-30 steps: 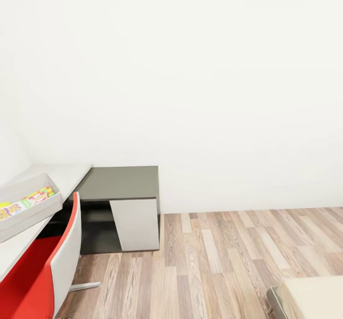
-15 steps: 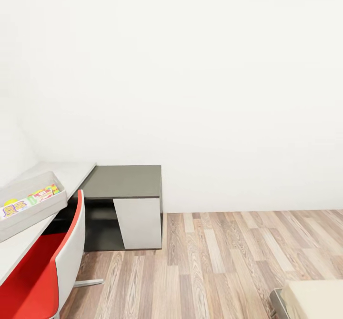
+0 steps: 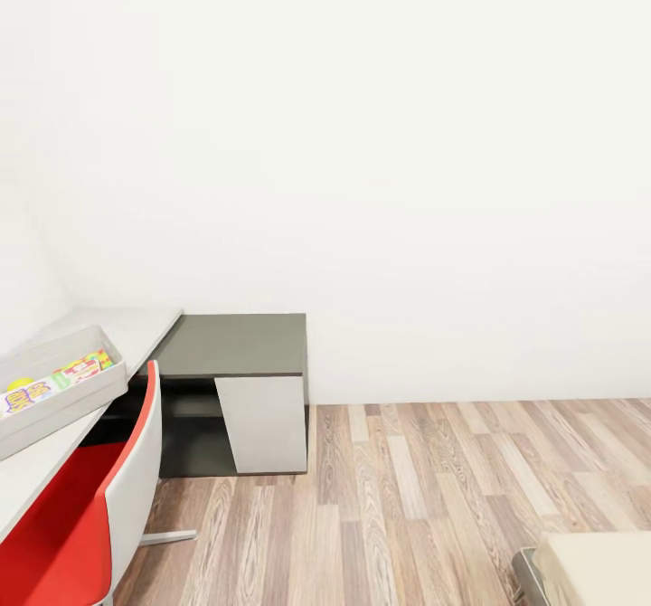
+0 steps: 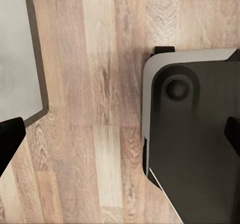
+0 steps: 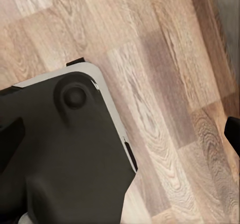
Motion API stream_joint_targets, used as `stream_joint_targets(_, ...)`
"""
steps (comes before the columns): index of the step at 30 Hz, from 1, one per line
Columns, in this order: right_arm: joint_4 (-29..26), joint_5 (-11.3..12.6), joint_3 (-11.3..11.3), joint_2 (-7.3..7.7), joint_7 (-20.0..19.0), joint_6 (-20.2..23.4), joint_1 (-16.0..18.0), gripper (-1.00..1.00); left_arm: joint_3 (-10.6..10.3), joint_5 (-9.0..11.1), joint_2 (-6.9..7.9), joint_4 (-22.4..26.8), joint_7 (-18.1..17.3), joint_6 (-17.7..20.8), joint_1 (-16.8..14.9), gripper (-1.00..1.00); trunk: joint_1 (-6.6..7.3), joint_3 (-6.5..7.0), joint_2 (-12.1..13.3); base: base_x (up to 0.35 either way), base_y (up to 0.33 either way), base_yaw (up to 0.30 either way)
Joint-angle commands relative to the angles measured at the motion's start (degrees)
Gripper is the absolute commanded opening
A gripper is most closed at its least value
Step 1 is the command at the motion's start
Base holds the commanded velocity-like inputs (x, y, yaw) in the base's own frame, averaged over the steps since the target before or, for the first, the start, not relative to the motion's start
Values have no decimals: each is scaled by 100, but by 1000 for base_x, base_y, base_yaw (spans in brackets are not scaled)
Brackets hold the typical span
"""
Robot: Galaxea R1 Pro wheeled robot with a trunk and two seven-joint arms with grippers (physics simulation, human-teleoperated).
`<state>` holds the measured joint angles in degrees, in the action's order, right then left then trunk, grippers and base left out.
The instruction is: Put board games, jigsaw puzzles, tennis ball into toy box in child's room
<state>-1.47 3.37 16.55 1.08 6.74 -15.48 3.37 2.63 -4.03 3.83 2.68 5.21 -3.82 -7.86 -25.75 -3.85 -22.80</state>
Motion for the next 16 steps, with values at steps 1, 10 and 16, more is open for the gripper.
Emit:
stream_joint_targets(1,7,34,-5,10,-1,-25,6,100,27,-41,-2,-6,15,-22,-5,100,-3,-12,-12,0,0,0)
stream_joint_targets(10,5,40,-9,7,-2,-25,5,100,3,-76,3,-4,15,-23,-5,100,-3,-12,-12,0,0,0)
stream_joint_targets(16,6,45,-9,-17,-1,-25,5,100,8,-52,-4,-4,15,-23,-5,100,-3,-12,-12,0,0,0)
